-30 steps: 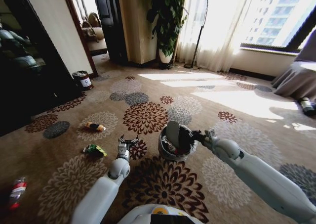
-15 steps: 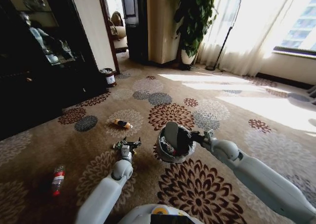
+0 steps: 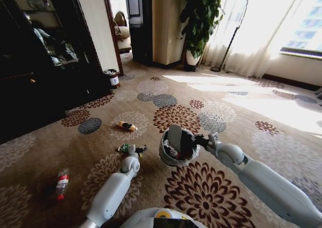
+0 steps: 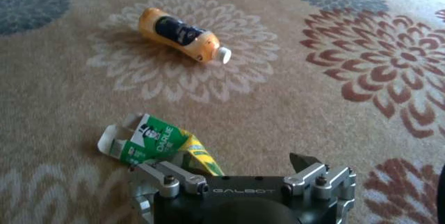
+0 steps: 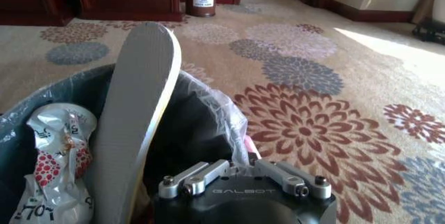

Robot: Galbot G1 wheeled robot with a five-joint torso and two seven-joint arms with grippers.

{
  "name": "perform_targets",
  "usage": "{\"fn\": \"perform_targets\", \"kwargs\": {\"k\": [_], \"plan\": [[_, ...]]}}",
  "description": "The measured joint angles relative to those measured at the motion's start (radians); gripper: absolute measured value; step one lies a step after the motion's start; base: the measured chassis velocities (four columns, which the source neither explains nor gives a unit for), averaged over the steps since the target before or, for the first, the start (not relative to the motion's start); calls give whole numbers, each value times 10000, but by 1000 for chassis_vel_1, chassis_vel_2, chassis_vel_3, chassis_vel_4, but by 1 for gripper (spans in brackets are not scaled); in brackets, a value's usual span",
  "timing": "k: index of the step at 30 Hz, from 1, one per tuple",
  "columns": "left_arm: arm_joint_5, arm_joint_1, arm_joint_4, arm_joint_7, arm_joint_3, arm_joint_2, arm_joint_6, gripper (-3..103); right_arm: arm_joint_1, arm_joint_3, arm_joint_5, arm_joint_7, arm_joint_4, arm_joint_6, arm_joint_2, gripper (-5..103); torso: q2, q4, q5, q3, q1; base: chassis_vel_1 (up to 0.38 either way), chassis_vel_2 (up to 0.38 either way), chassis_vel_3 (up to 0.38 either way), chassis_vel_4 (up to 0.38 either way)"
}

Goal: Pick up the trash from the ground and place it into the trash bin.

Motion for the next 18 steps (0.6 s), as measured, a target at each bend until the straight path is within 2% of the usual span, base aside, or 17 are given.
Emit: {"fn": "perform_targets", "kwargs": {"k": [2,3,5,8,9,11,13,14,15,17,18], "plan": [[-238,-10,95,-207,-41,-26,13,100,-1,13,143,0,53,-33,-3,1,0,3,2,0,0,0,0,0,0],[-660,-10,190,-582,-95,-64,93,100,2,31,313,-8,120,-91,-8,1,0,10,6,0,0,0,0,0,0],[-1156,-76,488,-884,-200,-148,133,100,35,44,407,-9,154,-129,-58,1,0,8,5,0,0,0,0,0,0],[-1319,-238,894,-882,-240,-213,5,100,54,45,439,-2,162,-137,-96,1,1,-3,5,0,0,0,0,0,0],[-1358,-391,1232,-761,-243,-266,-112,103,54,44,546,-1,169,-141,-108,1,0,-6,4,0,0,0,0,0,0],[-1357,-497,1486,-609,-231,-305,-239,100,50,45,662,-2,185,-141,-109,1,0,-6,3,0,0,0,0,0,0],[-1231,-758,2121,-122,-164,-398,-643,93,35,36,876,-9,236,-140,-115,1,0,0,5,0,0,0,0,0,0],[-1176,-822,2271,-16,-151,-426,-710,88,35,29,916,-10,237,-140,-126,1,0,1,5,0,0,0,0,0,0],[-1176,-822,2271,-16,-151,-426,-710,88,35,29,916,-10,237,-140,-126,1,0,1,5,0,0,0,0,0,0],[-1100,-998,2633,166,-124,-537,-842,77,66,17,1047,-4,235,-154,-177,1,0,2,4,0,0,0,0,0,0],[-1101,-1067,2753,203,-112,-592,-859,77,87,14,1082,-4,235,-159,-195,1,0,-1,3,0,0,0,0,0,0]]}}
